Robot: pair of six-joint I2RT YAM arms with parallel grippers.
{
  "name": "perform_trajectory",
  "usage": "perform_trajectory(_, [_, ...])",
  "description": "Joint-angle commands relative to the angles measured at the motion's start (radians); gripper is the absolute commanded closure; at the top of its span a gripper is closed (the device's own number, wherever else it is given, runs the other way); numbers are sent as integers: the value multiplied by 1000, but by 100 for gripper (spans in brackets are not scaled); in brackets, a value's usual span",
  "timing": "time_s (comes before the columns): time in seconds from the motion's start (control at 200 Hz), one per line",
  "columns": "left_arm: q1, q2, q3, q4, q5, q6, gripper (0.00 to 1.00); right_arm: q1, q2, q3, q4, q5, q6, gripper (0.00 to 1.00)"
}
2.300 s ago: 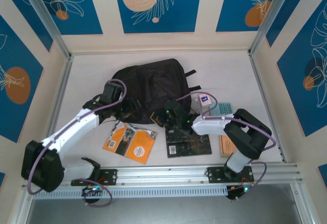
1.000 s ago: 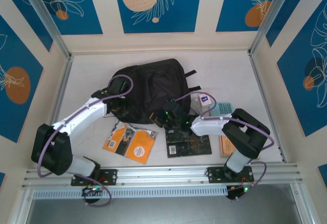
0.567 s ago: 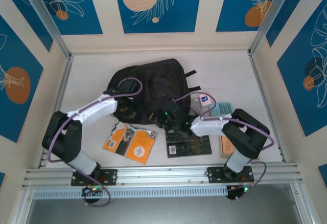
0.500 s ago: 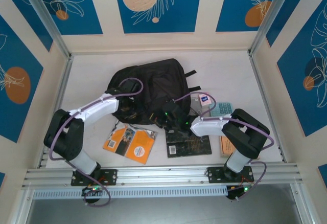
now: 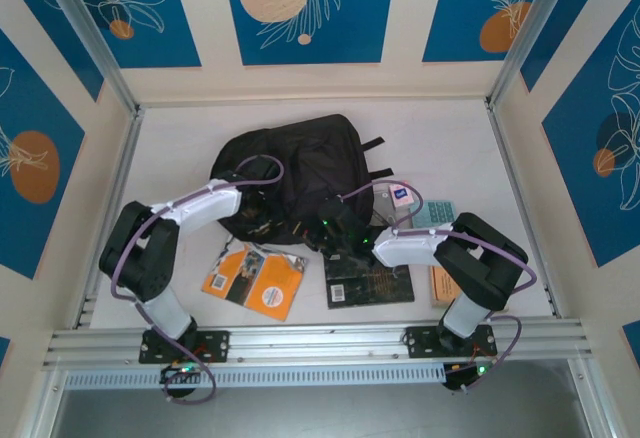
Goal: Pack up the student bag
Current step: Unzip the student bag at the center of the table.
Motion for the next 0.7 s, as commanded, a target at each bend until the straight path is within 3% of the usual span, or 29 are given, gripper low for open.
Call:
perform_trajectory(0.0, [-10,33,-36,-18,-41,-35,71,10,6,3,-2,21,-7,100])
perform_trajectory(0.14, [-9,52,-67,27,-32,-41,77,13,5,2,-2,23,-6,100])
perform_trajectory(0.355, [-9,8,-91,60,-42,-40,100,12,-7,-10,-10,33,-3,100])
perform_trajectory(0.695, [-5,-242,-20,-72,-185,56,100,-3,-75,-14,-96,79,-45,100])
